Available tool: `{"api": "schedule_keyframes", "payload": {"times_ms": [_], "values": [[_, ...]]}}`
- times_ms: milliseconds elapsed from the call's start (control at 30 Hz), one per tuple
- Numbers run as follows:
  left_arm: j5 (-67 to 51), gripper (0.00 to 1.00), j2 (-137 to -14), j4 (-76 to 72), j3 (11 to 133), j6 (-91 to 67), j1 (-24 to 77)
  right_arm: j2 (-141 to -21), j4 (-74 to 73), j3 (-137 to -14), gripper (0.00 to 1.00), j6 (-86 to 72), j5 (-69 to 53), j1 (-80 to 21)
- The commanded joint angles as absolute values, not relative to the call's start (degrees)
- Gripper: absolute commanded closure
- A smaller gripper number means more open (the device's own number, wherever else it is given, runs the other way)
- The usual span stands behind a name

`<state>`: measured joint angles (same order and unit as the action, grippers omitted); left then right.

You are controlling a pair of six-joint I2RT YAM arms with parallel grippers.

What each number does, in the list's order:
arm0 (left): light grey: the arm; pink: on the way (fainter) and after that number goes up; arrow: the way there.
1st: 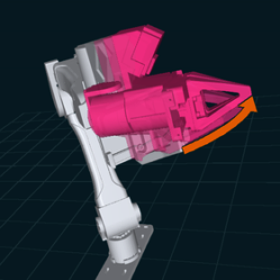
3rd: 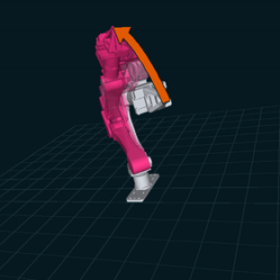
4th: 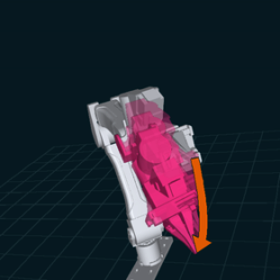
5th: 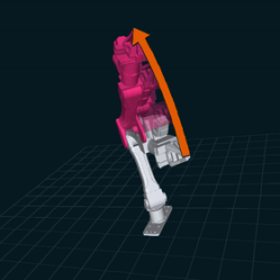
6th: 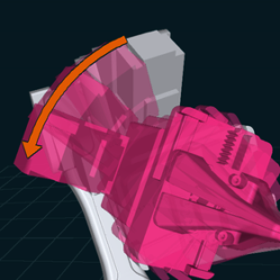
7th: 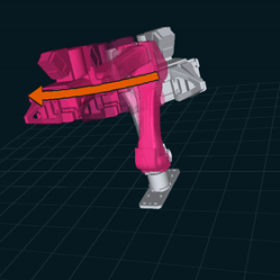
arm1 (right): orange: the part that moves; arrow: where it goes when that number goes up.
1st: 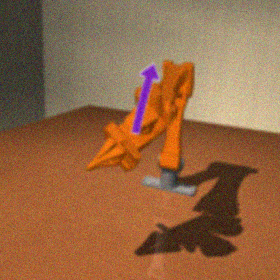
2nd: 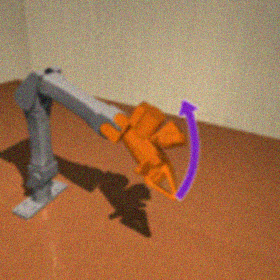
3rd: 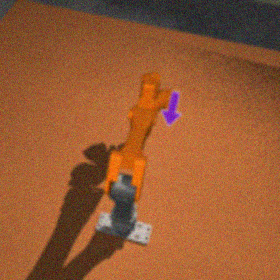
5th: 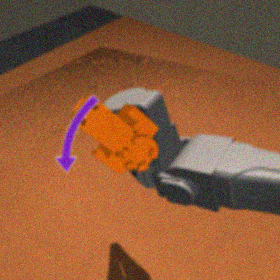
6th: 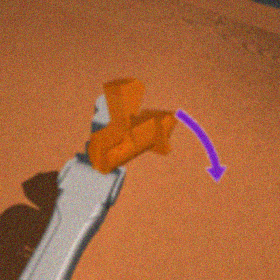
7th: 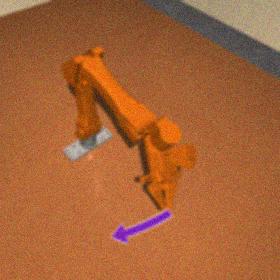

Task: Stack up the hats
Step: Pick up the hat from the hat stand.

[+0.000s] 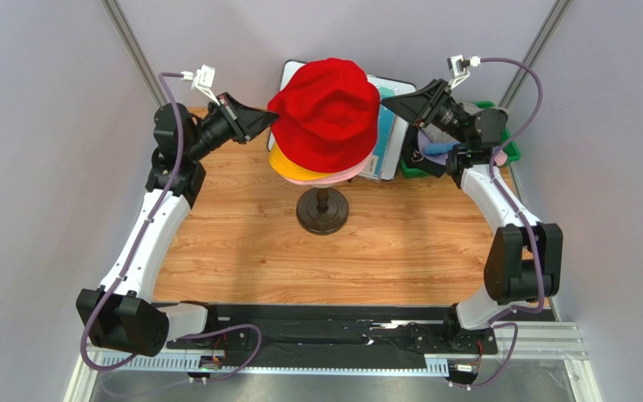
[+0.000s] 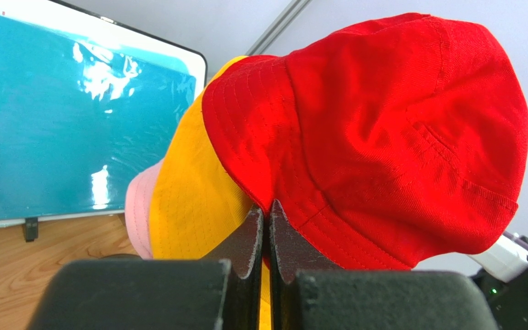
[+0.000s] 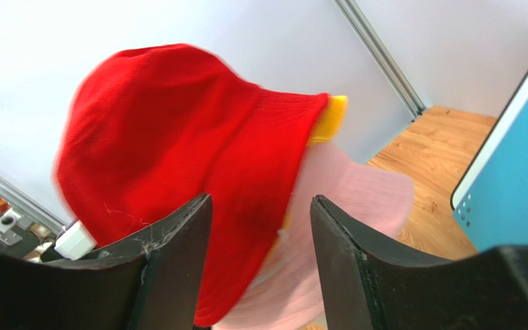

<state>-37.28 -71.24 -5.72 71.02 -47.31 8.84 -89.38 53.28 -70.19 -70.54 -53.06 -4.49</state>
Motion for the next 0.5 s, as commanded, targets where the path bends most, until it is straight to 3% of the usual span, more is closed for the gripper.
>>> {"api": "schedule_keyframes", "payload": {"times_ms": [0, 467], "values": [[-36.12, 1.0, -72.16, -3.69, 72.69, -45.88, 7.91, -92.63, 56.78, -75.05, 0.38, -72.77, -53.96, -4.39], [-36.56, 1.0, -72.51, -4.04, 72.77, -45.88, 7.82, -96.94, 66.78, -78.66, 0.39, -81.2, -57.74, -6.77]]}}
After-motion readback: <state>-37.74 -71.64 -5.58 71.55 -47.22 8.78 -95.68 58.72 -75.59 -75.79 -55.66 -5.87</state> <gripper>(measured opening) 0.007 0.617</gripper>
